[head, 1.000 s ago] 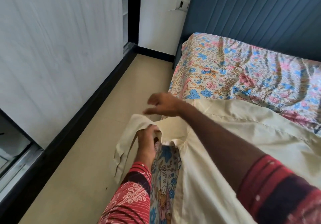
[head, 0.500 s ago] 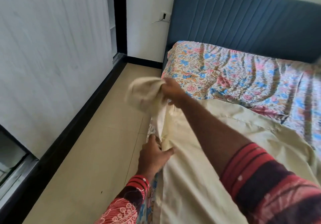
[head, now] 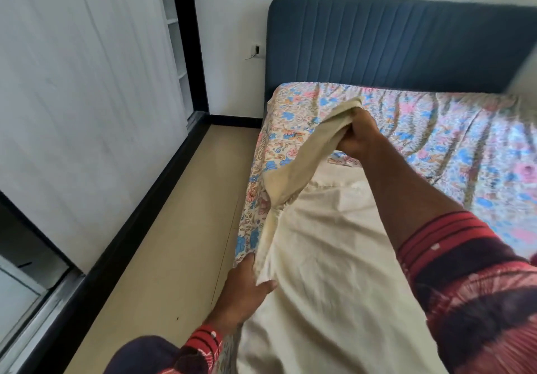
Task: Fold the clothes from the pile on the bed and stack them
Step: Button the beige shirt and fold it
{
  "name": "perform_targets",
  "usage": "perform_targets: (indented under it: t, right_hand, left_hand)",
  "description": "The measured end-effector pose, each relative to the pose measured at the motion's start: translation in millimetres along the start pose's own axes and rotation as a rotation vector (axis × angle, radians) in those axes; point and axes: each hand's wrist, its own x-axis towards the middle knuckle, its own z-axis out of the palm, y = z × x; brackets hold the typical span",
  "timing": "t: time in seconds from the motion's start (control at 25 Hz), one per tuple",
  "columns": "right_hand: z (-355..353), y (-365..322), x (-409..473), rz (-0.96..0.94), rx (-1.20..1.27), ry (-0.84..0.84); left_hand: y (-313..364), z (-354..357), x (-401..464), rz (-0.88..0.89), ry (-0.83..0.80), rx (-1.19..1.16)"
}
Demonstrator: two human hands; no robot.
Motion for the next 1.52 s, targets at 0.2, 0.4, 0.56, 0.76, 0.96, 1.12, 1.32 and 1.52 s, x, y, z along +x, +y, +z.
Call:
perform_targets:
  t: [0.2, 0.4, 0.56, 0.76, 0.96, 1.12, 1.32, 1.52]
  right_hand:
    - [-79, -48, 8, -0.077, 0.135, 0.091]
    - [-179, -59, 12, -0.018, -0.33, 0.313]
    - [-211, -6, -56, -0.059, -1.003, 0.55]
    - [-184, 116, -193, -0.17, -0.927, 0.158]
    - [-159, 162, -314, 0.136, -0.799, -0.111]
    - [-149, 170, -349, 0.189, -0.604, -0.188]
    - [-181, 159, -357, 0.241, -0.455, 0.006]
    - [-222, 169, -370, 0.255, -0.711, 0.002]
  left_hand:
    - [60, 34, -17, 0.217, -0.032, 0.236]
    - [92, 79, -32, 0.294, -0.196, 0.511]
    - [72, 82, -50, 0.236, -0.26, 0.559]
    - [44, 58, -82, 0.229, -0.194, 0.596]
    - [43, 46, -116, 0.294, -0.151, 0.656]
    - [53, 40, -144, 0.324, -0.096, 0.681]
    - [77, 56, -178, 0.27, -0.494, 0.369]
    - [71, 46, -156, 0.064, -0.693, 0.293]
